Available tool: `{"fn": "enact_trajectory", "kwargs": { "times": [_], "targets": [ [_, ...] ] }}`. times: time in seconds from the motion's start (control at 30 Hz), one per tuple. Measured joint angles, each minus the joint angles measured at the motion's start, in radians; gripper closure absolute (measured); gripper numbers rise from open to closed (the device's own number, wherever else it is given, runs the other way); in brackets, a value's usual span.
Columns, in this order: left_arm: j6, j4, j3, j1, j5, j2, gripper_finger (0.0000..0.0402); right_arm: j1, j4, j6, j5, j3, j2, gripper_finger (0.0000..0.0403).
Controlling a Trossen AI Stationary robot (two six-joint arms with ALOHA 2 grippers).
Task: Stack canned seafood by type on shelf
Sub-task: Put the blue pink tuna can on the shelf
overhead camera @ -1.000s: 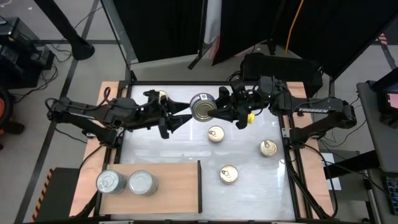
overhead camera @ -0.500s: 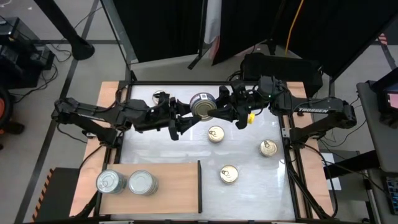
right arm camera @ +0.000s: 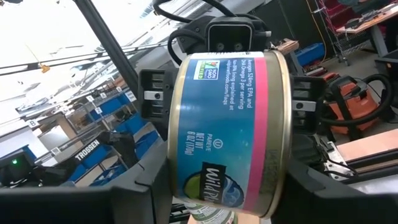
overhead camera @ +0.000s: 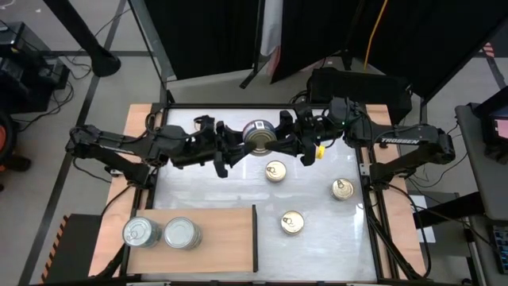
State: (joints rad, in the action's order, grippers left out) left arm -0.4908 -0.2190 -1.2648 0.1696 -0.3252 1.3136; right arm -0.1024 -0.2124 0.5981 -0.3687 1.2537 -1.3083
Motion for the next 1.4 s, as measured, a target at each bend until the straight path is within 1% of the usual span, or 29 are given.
{"fn": "enact_trajectory", "kwargs": {
  "times": [0.17,0.33,0.43,0.5,0.6,0.73,0.77,0.87,0.93,1.07,1.2,1.3,1.4],
  "targets": [
    [0.003,0.001,0.000,0.000,0.001,0.000,0.0201,0.000,0.006,-0.008,-0.004,0.000,0.001,0.0223],
    [0.008,0.001,0.000,0.000,0.002,0.000,0.0203,0.000,0.010,-0.008,-0.005,0.000,0.001,0.0220],
    [0.011,0.002,0.000,0.000,0.001,0.000,0.0201,0.000,0.011,0.047,-0.008,0.000,0.001,0.0207],
    [0.053,0.007,0.000,0.000,0.021,-0.003,0.0198,-0.001,0.010,0.087,-0.047,0.000,0.001,0.0189],
    [0.062,0.029,0.000,0.001,0.053,-0.022,0.0199,-0.001,0.006,0.159,-0.106,0.000,0.008,0.0157],
    [0.085,0.115,0.000,0.005,0.118,-0.069,0.0200,-0.002,0.011,0.253,-0.191,0.000,0.029,0.0122],
    [0.087,0.137,0.000,0.006,0.132,-0.084,0.0200,-0.003,0.014,0.276,-0.211,0.000,0.036,0.0115],
    [0.090,0.180,0.001,0.012,0.160,-0.140,0.0200,-0.001,0.020,0.333,-0.328,0.000,0.075,0.0103],
    [0.090,0.202,0.000,0.024,0.183,-0.177,0.0200,-0.001,0.032,0.348,-0.371,0.003,0.100,0.0100],
    [0.089,0.239,0.000,0.078,0.260,-0.218,0.0200,-0.006,0.126,0.326,-0.363,0.001,0.139,0.0099],
    [0.107,0.268,-0.024,0.165,0.267,-0.225,0.0200,-0.022,0.235,0.297,-0.363,0.000,0.180,0.0099],
    [0.139,0.365,-0.087,0.236,0.259,-0.200,0.0200,-0.030,0.323,0.273,-0.332,0.001,0.190,0.0099],
    [0.142,0.528,-0.181,0.286,0.208,-0.159,0.0200,-0.029,0.374,0.249,-0.309,0.000,0.192,0.0099]
  ]
}}
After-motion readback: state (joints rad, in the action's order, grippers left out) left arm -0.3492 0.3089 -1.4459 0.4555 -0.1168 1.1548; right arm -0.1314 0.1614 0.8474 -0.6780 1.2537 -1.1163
